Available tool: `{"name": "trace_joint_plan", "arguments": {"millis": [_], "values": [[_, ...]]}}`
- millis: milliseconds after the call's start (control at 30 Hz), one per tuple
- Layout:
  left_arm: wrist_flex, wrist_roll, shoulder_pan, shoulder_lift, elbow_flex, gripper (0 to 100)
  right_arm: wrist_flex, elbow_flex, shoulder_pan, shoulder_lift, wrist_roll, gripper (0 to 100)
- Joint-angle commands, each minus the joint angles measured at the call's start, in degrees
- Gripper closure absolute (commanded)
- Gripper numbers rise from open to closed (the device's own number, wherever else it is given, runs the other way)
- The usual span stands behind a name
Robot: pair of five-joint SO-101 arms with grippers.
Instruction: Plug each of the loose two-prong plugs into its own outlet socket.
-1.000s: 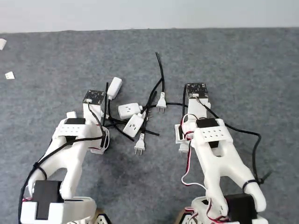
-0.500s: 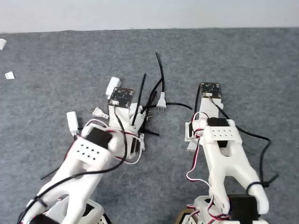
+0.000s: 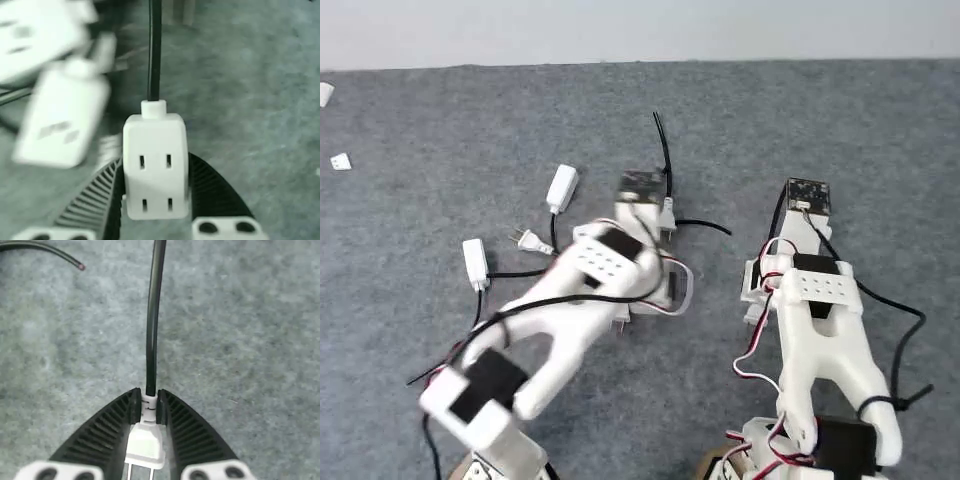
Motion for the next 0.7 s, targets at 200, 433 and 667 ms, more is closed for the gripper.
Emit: {"name": "trace_joint_plan", "arguments": {"millis": [200, 433, 667], "values": [[-7.8, 2.7, 5.6, 13.5, -13.3, 98, -0.3, -1.8, 1.8, -0.5, 0.7, 99.1], [-4.7, 2.9, 6.0, 15.7, -16.0, 75, -0.5, -1.8, 1.7, -0.5, 0.7, 99.1], [-0.6, 2.1, 5.7, 10.8, -14.9, 71, -0.6, -1.8, 0.2, -0.4, 0.7, 99.1]]}}
